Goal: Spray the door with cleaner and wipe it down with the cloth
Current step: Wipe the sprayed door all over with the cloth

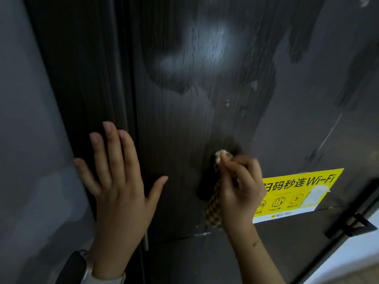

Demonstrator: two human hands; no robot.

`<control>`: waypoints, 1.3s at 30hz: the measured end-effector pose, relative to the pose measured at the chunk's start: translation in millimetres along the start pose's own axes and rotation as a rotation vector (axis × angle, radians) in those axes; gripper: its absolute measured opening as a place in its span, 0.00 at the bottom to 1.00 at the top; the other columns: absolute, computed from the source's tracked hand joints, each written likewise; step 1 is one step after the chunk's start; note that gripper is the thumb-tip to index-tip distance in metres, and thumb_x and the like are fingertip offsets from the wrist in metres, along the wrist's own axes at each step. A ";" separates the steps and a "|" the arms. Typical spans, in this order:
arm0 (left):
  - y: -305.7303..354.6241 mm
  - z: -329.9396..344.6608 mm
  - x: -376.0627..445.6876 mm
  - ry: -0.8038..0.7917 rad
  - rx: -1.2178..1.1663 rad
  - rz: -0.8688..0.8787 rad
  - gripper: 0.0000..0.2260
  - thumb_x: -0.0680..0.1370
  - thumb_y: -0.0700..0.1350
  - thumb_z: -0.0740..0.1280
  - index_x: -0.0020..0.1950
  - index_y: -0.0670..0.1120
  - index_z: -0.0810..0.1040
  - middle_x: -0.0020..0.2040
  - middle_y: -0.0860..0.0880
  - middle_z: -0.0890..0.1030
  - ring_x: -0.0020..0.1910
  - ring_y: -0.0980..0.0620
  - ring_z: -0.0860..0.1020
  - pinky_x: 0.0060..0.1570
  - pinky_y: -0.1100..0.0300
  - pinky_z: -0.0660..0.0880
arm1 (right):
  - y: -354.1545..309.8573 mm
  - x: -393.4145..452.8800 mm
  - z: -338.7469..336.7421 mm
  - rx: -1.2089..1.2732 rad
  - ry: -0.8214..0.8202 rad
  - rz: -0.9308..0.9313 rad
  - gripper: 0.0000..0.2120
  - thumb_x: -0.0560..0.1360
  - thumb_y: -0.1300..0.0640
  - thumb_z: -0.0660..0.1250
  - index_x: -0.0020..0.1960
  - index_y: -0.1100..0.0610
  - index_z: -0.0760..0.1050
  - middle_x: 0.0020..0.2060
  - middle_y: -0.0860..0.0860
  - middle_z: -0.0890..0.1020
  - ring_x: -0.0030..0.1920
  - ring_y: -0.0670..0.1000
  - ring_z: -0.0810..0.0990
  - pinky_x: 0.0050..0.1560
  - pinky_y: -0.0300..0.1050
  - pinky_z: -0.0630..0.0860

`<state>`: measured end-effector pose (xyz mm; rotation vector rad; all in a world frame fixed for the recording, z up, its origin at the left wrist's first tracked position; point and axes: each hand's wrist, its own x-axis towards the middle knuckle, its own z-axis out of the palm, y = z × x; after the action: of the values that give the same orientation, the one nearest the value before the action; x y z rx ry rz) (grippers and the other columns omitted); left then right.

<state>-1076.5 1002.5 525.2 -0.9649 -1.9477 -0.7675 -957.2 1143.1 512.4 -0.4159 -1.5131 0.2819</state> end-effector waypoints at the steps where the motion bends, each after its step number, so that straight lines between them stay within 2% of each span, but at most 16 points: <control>1: 0.7 -0.2 0.5 0.002 0.001 -0.002 0.46 0.74 0.61 0.63 0.79 0.43 0.37 0.79 0.41 0.41 0.78 0.45 0.36 0.73 0.40 0.38 | 3.8 10.4 -2.3 -0.005 0.011 -0.006 0.01 0.74 0.67 0.73 0.45 0.65 0.84 0.39 0.54 0.76 0.39 0.54 0.76 0.42 0.41 0.72; 4: 0.8 -1.0 -0.1 0.002 -0.004 0.001 0.47 0.74 0.61 0.64 0.78 0.43 0.37 0.79 0.41 0.42 0.78 0.45 0.36 0.73 0.40 0.37 | 5.2 67.3 -5.8 0.009 0.228 -0.005 0.02 0.75 0.66 0.72 0.45 0.65 0.83 0.38 0.55 0.74 0.40 0.48 0.74 0.45 0.36 0.70; 6: 0.4 -1.0 -0.3 0.006 0.001 0.000 0.47 0.74 0.61 0.65 0.79 0.43 0.37 0.79 0.41 0.42 0.78 0.45 0.37 0.74 0.40 0.38 | 4.4 75.9 3.4 0.035 0.309 -0.030 0.02 0.75 0.68 0.71 0.46 0.67 0.82 0.39 0.57 0.74 0.42 0.49 0.74 0.47 0.39 0.71; 9: 0.1 -1.4 -0.4 0.012 -0.003 0.000 0.47 0.74 0.61 0.65 0.79 0.43 0.39 0.79 0.41 0.43 0.78 0.46 0.37 0.74 0.41 0.38 | 3.3 16.4 23.1 0.019 0.055 -0.195 0.07 0.75 0.70 0.68 0.50 0.64 0.82 0.44 0.56 0.74 0.46 0.54 0.73 0.49 0.44 0.71; 11: -4.2 -1.7 -1.0 0.023 0.005 0.014 0.44 0.76 0.60 0.64 0.79 0.43 0.41 0.80 0.43 0.43 0.78 0.47 0.39 0.74 0.41 0.41 | 8.4 -17.1 24.7 -0.001 -0.164 -0.357 0.10 0.76 0.66 0.67 0.56 0.59 0.78 0.48 0.52 0.72 0.48 0.51 0.72 0.50 0.42 0.69; 13: -12.4 -1.8 -3.8 0.055 -0.003 0.043 0.38 0.78 0.57 0.61 0.80 0.44 0.43 0.80 0.47 0.42 0.79 0.48 0.42 0.74 0.43 0.43 | 13.0 -13.8 21.6 -0.003 -0.263 -0.488 0.10 0.77 0.65 0.67 0.58 0.59 0.77 0.49 0.51 0.71 0.47 0.51 0.72 0.52 0.39 0.67; 16: -19.9 -2.4 -3.7 0.080 -0.100 0.070 0.35 0.79 0.52 0.59 0.80 0.48 0.42 0.80 0.50 0.41 0.79 0.50 0.42 0.75 0.44 0.45 | -0.1 46.7 20.1 -0.006 -0.164 -0.617 0.06 0.78 0.64 0.68 0.54 0.62 0.80 0.46 0.51 0.72 0.44 0.53 0.71 0.48 0.42 0.67; 18: -20.4 -4.1 -2.4 0.079 -0.143 0.045 0.36 0.79 0.50 0.61 0.80 0.48 0.43 0.80 0.45 0.42 0.79 0.48 0.41 0.76 0.45 0.44 | -14.8 94.6 21.9 0.027 0.022 -0.557 0.05 0.78 0.65 0.69 0.48 0.66 0.83 0.44 0.51 0.72 0.42 0.56 0.73 0.46 0.44 0.69; 20: -19.9 -5.2 -2.6 0.089 -0.176 0.028 0.34 0.79 0.49 0.61 0.80 0.46 0.47 0.79 0.39 0.45 0.79 0.46 0.40 0.77 0.47 0.42 | -26.6 116.5 28.0 0.070 0.097 -0.475 0.03 0.76 0.69 0.70 0.49 0.67 0.83 0.45 0.52 0.72 0.42 0.59 0.74 0.45 0.49 0.72; 22: -20.8 -7.4 -2.5 0.098 -0.186 0.042 0.32 0.80 0.47 0.60 0.80 0.44 0.49 0.78 0.37 0.46 0.79 0.44 0.41 0.77 0.47 0.42 | -27.6 96.2 34.2 0.070 0.006 -0.521 0.06 0.74 0.70 0.71 0.50 0.67 0.83 0.46 0.52 0.72 0.45 0.57 0.73 0.47 0.48 0.70; 25: -22.8 -7.2 -2.2 0.101 -0.181 0.049 0.31 0.80 0.46 0.61 0.80 0.44 0.50 0.78 0.37 0.47 0.79 0.45 0.41 0.77 0.48 0.43 | -9.3 24.6 34.4 0.082 -0.323 -0.697 0.09 0.75 0.68 0.67 0.54 0.66 0.82 0.52 0.53 0.73 0.49 0.53 0.74 0.56 0.41 0.67; 27: -24.4 -6.5 -2.1 0.114 -0.177 0.047 0.31 0.80 0.46 0.62 0.79 0.44 0.52 0.79 0.37 0.49 0.79 0.45 0.42 0.77 0.47 0.46 | -2.5 2.4 30.5 0.093 -0.459 -0.730 0.11 0.79 0.65 0.62 0.56 0.66 0.81 0.55 0.53 0.74 0.52 0.52 0.74 0.62 0.37 0.65; 30: -27.7 -9.2 -3.4 0.126 -0.177 0.062 0.30 0.80 0.46 0.64 0.78 0.43 0.56 0.79 0.39 0.51 0.79 0.42 0.47 0.77 0.46 0.49 | -18.2 35.5 33.3 0.113 -0.402 -0.756 0.09 0.77 0.67 0.65 0.54 0.67 0.82 0.54 0.52 0.74 0.51 0.53 0.75 0.57 0.39 0.67; 34: -27.3 -16.5 -3.3 0.110 -0.207 0.062 0.28 0.80 0.45 0.65 0.77 0.43 0.58 0.79 0.41 0.50 0.79 0.44 0.48 0.77 0.50 0.49 | -54.3 119.1 46.7 0.155 -0.025 -0.609 0.06 0.74 0.70 0.71 0.50 0.66 0.83 0.46 0.51 0.72 0.46 0.53 0.72 0.46 0.47 0.70; 36: -27.5 -19.7 -3.6 0.102 -0.226 0.067 0.28 0.80 0.44 0.64 0.77 0.44 0.58 0.79 0.43 0.50 0.79 0.45 0.48 0.77 0.53 0.48 | -55.4 109.4 49.2 0.122 -0.060 -0.637 0.07 0.75 0.70 0.70 0.52 0.66 0.83 0.47 0.51 0.71 0.47 0.53 0.72 0.48 0.46 0.69; 39: -29.0 -20.5 -2.5 0.102 -0.224 0.068 0.28 0.80 0.44 0.64 0.77 0.44 0.59 0.79 0.44 0.50 0.79 0.45 0.48 0.77 0.55 0.47 | -32.6 42.3 44.8 0.096 -0.364 -0.814 0.10 0.78 0.65 0.66 0.57 0.65 0.81 0.53 0.53 0.73 0.50 0.54 0.74 0.55 0.42 0.67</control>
<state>-1091.7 970.5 528.4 -1.0967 -1.7580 -0.9919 -1002.3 1136.0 565.0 0.3608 -1.8847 -0.2266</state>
